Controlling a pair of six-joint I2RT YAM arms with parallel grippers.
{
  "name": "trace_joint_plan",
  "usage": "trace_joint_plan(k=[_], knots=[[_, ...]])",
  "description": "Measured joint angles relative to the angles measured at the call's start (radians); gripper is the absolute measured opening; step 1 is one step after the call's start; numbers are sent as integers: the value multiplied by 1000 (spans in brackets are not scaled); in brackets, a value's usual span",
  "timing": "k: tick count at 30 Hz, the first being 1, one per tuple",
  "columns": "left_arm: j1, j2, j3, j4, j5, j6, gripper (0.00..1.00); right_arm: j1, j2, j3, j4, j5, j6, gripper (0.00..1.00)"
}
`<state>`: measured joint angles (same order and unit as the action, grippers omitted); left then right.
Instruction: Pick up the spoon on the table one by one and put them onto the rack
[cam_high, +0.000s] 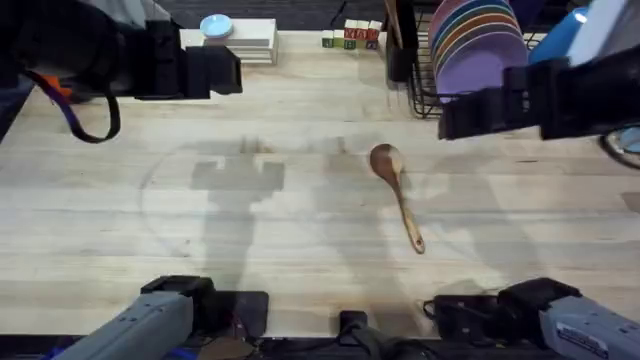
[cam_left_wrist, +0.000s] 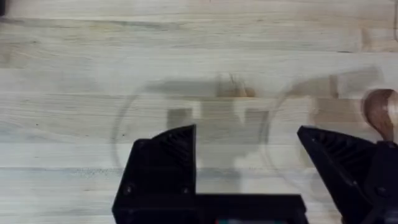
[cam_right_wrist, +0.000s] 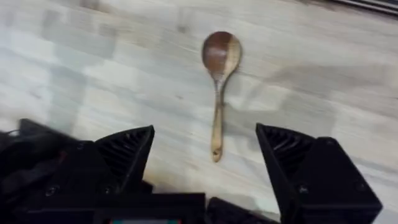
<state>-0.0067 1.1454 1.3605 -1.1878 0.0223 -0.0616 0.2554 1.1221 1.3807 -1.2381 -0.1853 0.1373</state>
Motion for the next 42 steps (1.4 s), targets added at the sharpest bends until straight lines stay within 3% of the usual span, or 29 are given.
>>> trace_joint_plan(k=[18,27,42], knots=[[0,0,0,-2,0,0,994,254,1,-374,286,245,239,997],[0,0,0,-2,0,0,994,268,33,-470,391,320,307,997],[0,0,0,-2,0,0,994,276,167,-539,503,328,361,997]])
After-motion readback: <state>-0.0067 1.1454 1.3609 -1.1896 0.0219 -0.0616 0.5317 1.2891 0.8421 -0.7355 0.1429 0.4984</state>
